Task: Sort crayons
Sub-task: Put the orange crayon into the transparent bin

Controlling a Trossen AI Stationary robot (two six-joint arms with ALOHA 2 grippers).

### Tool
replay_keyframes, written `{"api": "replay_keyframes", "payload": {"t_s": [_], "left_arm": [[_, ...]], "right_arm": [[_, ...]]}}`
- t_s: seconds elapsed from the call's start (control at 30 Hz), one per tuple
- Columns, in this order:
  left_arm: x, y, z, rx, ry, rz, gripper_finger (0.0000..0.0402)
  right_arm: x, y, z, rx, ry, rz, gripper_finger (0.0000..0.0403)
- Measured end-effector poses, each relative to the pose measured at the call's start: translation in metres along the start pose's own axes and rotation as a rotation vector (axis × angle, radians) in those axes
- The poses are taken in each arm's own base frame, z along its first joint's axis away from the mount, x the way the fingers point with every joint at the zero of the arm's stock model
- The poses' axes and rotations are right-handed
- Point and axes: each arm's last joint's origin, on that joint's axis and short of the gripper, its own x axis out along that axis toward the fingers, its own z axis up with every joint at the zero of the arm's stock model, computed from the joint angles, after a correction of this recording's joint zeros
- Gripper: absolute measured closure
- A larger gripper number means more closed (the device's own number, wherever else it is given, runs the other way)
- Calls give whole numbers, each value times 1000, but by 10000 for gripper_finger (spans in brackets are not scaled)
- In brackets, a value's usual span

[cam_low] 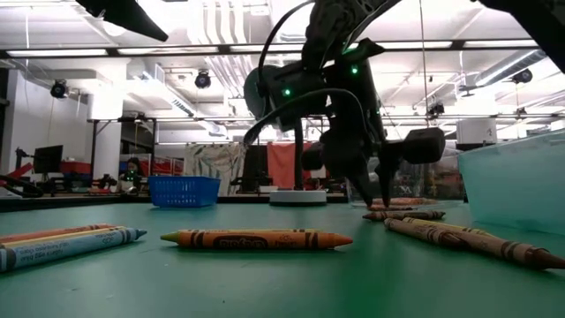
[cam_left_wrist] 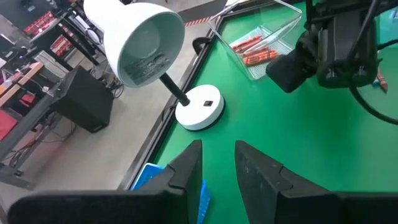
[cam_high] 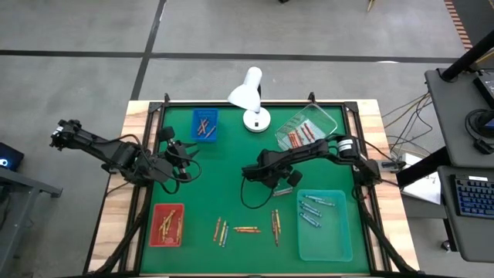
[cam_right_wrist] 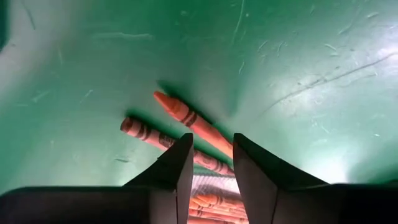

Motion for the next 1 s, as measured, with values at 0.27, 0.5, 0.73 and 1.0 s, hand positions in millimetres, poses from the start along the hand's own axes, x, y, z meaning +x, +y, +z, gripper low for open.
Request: {"api": "replay_keyframes", "payload": {"t_s": [0.27,0.5,0.73,1.0], "left_arm": [[0,0,1,-11,-8,-1,324],[0,0,2,-15,-12,-2,324],[0,0,2,-23,-18,-3,324],[0,-1,4,-39,-30,-4,324]], "right_arm": [[1,-4,4,13,-35,-37,304],[1,-7,7,-5,-65,-68,312],[1,-13,9,6,-102,-106,346],[1,-17,8,27,-123,-121,392]]}}
